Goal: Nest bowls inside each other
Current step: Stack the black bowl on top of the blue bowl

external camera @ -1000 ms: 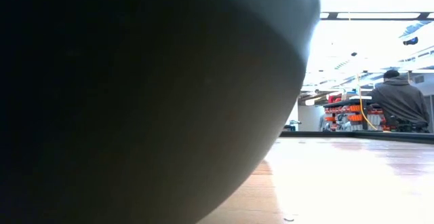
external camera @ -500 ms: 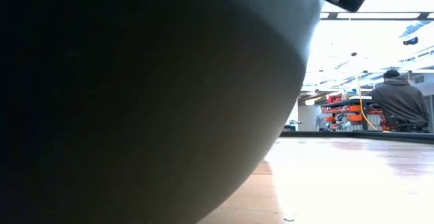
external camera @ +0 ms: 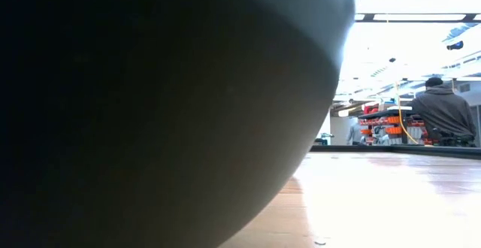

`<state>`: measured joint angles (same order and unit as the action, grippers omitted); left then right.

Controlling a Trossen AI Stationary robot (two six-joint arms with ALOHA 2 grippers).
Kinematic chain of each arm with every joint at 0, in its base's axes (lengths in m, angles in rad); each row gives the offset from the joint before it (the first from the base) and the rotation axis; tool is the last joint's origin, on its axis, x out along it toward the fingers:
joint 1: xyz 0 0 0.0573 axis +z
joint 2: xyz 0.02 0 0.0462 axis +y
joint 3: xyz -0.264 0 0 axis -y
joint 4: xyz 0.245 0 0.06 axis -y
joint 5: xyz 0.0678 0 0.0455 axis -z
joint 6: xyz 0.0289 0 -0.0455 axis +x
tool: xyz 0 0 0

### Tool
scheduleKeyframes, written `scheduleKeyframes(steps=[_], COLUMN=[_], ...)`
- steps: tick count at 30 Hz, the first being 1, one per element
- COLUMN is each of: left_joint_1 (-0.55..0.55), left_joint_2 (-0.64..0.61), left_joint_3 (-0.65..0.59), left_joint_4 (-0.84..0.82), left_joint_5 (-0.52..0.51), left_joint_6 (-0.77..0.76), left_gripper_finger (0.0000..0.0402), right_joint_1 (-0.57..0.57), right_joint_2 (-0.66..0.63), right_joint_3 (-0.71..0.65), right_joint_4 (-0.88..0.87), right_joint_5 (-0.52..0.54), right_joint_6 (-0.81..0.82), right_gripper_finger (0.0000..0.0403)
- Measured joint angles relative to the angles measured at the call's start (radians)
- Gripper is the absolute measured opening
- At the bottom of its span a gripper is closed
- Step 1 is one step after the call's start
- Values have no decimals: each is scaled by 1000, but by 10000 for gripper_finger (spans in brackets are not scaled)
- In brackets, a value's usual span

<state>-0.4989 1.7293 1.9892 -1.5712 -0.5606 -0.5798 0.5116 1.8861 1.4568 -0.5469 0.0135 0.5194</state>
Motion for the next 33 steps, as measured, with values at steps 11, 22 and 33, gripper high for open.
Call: scheduleKeyframes(steps=[11,22,33], left_joint_1=[-91,-97,-38], left_joint_2=[-4,-11,-11], left_joint_3=[0,0,0], left_joint_4=[0,0,0], left_joint_5=[-77,-162,-214], left_joint_6=[20,27,47], left_gripper_finger=[24,34,27], right_joint_1=[-48,-86,-128], right_joint_2=[159,214,241], right_joint_3=[236,284,284], right_joint_4=[-124,-164,-132], right_joint_5=[-79,-140,-205], right_joint_6=[-108,-146,-157], right_gripper_finger=[42,42,42])
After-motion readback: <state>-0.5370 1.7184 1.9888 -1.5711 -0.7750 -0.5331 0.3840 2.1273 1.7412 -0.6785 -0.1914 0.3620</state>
